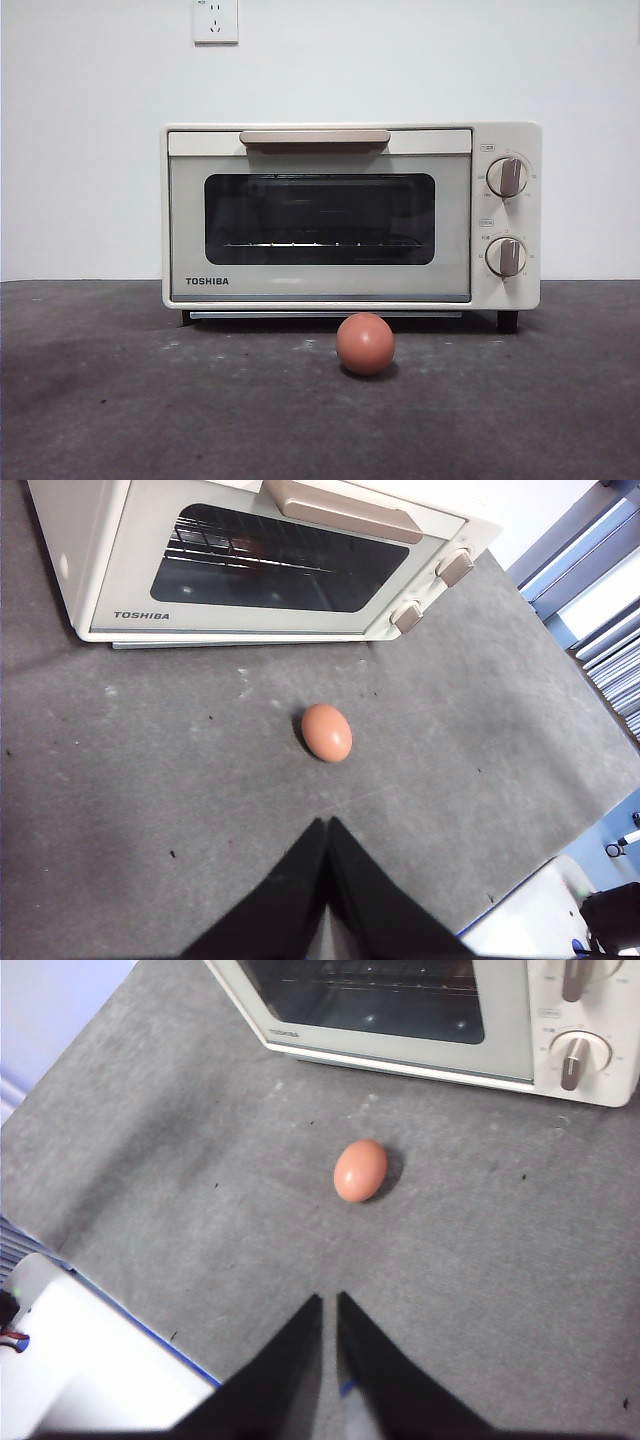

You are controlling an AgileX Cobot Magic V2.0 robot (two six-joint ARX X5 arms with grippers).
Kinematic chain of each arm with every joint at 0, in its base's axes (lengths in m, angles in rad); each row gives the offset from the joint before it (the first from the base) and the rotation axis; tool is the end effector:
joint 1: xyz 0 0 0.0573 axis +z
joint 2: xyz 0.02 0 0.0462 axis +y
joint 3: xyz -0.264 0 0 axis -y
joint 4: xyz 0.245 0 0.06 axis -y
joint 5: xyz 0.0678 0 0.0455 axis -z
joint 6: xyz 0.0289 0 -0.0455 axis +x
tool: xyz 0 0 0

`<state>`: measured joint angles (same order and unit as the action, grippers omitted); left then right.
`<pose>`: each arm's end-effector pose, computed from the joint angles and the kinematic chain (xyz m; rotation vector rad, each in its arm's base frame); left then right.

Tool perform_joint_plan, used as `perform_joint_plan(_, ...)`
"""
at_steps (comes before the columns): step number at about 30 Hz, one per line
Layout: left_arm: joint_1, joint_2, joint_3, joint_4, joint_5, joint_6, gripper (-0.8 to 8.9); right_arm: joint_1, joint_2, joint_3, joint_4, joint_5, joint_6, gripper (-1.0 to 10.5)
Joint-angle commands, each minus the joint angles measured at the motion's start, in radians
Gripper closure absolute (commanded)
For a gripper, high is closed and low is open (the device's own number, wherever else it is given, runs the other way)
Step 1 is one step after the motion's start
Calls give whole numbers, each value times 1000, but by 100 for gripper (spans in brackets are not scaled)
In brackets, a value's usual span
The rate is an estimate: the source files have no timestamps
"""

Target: Eggoven

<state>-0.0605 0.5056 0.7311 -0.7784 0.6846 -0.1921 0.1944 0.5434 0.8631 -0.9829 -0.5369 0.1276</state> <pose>0.0899 -0.0238 0.2973 -0.3524 0.6080 -0.6736 0.0764 0.0301 0.3169 0.2329 0.7127 0.6611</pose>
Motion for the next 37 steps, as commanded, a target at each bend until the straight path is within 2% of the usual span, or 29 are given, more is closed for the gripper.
perform_joint_plan(1, -3, 4, 19, 8, 4, 20, 808, 10, 5, 16, 10, 2, -1, 750)
perform_joint_plan(2, -3, 4, 20, 8, 4, 20, 808, 12, 5, 16, 10, 2, 7, 662)
perform_joint_plan(4, -3, 4, 20, 8, 4, 20, 808, 13, 15, 16, 10, -2, 34, 576)
perform_joint_plan(8, -3, 4, 20, 9, 4, 20, 808, 17, 58, 16, 10, -38, 68, 575)
perform_joint_plan(15, -3, 5, 20, 11, 4, 20, 808, 93, 198, 16, 71, -29, 117, 575)
perform_joint_plan(25, -3, 4, 20, 15, 4, 19, 808, 336, 493, 16, 341, 201, 246, 575)
perform_joint_plan(30, -4, 4, 20, 15, 4, 19, 808, 427, 665, 22, 480, 283, 311, 575)
perform_joint_plan(37, -6, 4, 20, 15, 4, 19, 808, 499, 906, 97, 541, 407, 319, 575)
